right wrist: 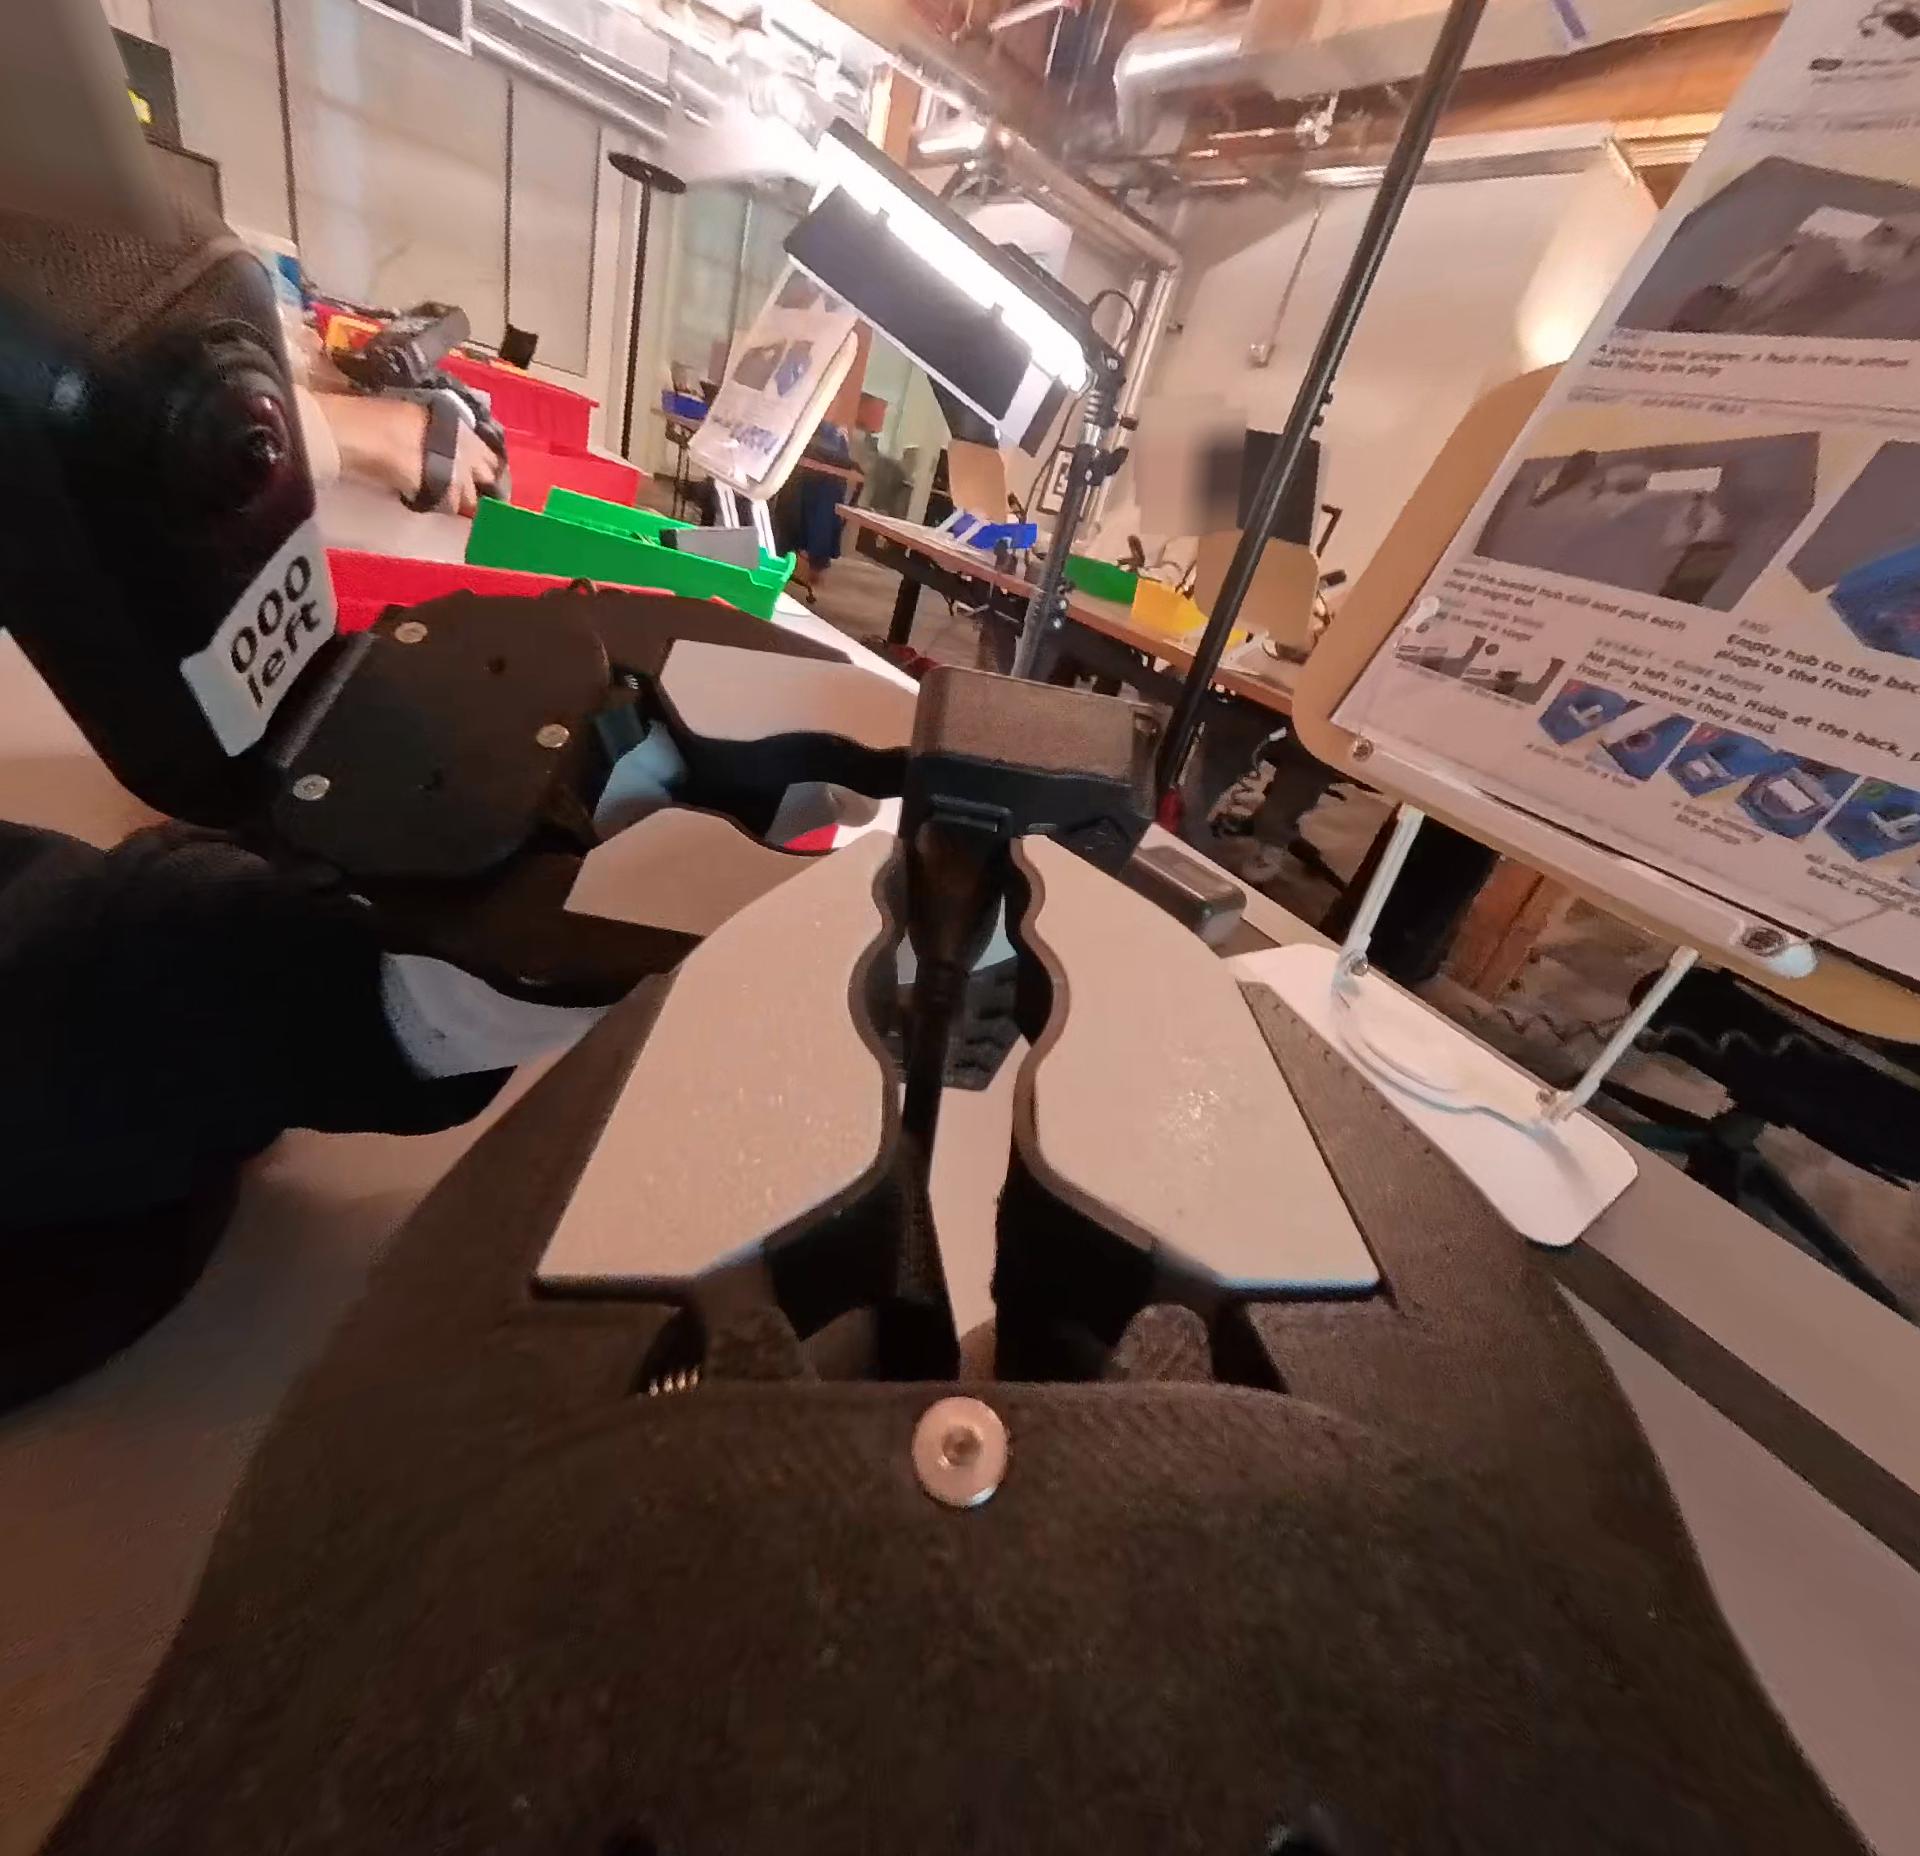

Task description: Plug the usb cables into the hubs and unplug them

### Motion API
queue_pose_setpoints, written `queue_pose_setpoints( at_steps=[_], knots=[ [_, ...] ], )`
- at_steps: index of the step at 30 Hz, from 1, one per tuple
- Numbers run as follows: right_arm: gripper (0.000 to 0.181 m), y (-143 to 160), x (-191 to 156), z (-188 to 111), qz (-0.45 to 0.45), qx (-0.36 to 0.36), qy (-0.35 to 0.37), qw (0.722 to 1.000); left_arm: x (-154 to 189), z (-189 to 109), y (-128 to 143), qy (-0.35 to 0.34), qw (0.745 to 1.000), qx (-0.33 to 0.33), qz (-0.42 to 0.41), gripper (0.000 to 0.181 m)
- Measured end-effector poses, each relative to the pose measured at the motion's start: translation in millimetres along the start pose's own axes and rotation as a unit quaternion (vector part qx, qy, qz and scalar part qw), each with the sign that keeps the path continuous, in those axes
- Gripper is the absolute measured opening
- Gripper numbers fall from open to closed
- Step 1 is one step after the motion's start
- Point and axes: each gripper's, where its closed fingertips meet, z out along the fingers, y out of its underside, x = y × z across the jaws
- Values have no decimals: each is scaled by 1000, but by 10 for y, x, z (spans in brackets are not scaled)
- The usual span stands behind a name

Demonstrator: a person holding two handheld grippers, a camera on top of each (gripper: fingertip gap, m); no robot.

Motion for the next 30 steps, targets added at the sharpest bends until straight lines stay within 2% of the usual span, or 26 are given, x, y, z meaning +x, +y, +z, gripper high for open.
queue_pose_setpoints(
  at_steps=[5,8,11,13,16,19,22,26,30],
  knots=[
    [17,64,15,25,2,-30,18,999,-51,22,73,-13,1000,-25,1,25],
    [17,149,-50,41,9,-58,5,998,-526,-62,184,-68,992,-33,-99,25],
    [17,41,-56,27,6,-23,-3,1000,-812,-218,202,-77,980,6,-182,25],
    [17,-51,-1,-27,18,5,-7,1000,-822,-239,204,-65,975,19,-210,25],
    [16,-284,178,-186,61,67,-6,996,-696,-162,244,-42,978,10,-204,25],
    [17,-720,425,-494,107,152,-1,983,-531,-86,297,-14,980,1,-198,25],
    [17,-1206,665,-903,119,204,7,972,-450,-48,334,-2,983,-8,-185,26],
    [16,-1763,959,-1597,55,254,73,963,-424,-28,378,6,981,-15,-194,25],
    [17,-1970,1217,-2224,-23,240,145,960,-405,-16,393,10,982,-18,-189,26]
  ],
)
